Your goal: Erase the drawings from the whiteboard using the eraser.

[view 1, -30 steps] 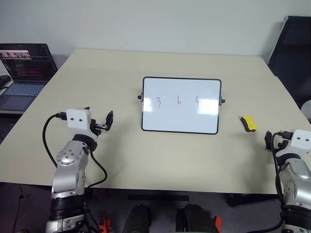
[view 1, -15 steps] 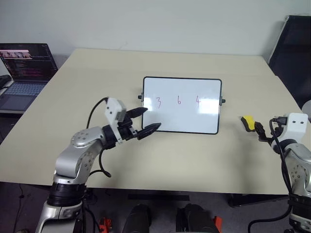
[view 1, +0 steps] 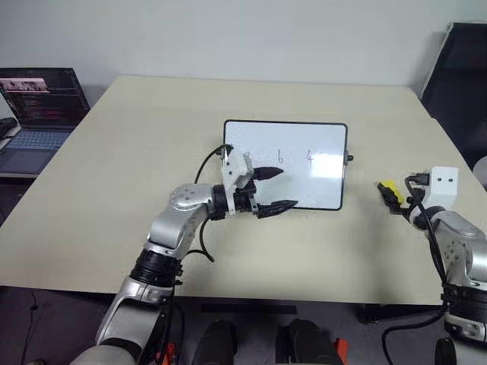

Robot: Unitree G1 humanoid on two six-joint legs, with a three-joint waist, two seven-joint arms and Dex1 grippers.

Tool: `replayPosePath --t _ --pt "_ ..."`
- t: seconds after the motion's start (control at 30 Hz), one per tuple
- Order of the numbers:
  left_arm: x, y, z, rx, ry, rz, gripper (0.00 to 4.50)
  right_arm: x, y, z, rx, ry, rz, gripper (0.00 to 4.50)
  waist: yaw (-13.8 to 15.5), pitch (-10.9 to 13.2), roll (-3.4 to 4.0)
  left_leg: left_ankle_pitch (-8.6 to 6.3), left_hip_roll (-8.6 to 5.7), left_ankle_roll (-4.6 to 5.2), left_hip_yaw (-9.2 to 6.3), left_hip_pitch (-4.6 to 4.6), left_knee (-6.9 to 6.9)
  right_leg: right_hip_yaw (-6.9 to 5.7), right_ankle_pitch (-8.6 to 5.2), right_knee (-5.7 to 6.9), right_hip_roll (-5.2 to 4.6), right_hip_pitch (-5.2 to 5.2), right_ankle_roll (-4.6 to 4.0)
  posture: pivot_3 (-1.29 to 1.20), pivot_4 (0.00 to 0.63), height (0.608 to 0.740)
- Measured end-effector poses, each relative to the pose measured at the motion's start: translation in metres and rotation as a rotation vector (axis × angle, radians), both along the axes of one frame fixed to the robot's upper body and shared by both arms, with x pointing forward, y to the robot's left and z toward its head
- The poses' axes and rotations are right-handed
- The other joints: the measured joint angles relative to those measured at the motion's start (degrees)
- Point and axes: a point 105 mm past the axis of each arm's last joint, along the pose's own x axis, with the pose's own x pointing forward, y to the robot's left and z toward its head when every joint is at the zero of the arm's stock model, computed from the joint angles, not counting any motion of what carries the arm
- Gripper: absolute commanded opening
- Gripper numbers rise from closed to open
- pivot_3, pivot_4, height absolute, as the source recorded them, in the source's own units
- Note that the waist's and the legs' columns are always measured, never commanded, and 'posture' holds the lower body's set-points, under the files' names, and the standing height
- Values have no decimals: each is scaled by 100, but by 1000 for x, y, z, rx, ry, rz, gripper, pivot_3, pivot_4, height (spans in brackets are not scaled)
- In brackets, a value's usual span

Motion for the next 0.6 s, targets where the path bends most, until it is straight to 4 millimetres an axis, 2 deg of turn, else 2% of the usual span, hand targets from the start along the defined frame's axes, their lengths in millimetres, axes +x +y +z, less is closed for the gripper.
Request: replayPosePath --t 0.17,0.3,0.6 --pt "-2 -7 -11 1 -11 -9 4500 10 -5 3 -14 9 4 4482 1 1 1 0 1 0 -1 -1 0 -2 0 0 0 0 0 0 150 740" --pt "-3 -11 -12 -14 -5 -4 4500 15 -9 -6 5 34 1 4482 3 1 1 0 0 0 -1 -1 1 0 0 0 -1 0 1 0 150 740" --pt "-6 -3 -16 6 -27 59 4500 30 -10 -19 57 63 12 4482 0 5 8 0 0 0 -3 0 1 1 0 2 -1 -1 0 0 150 740"
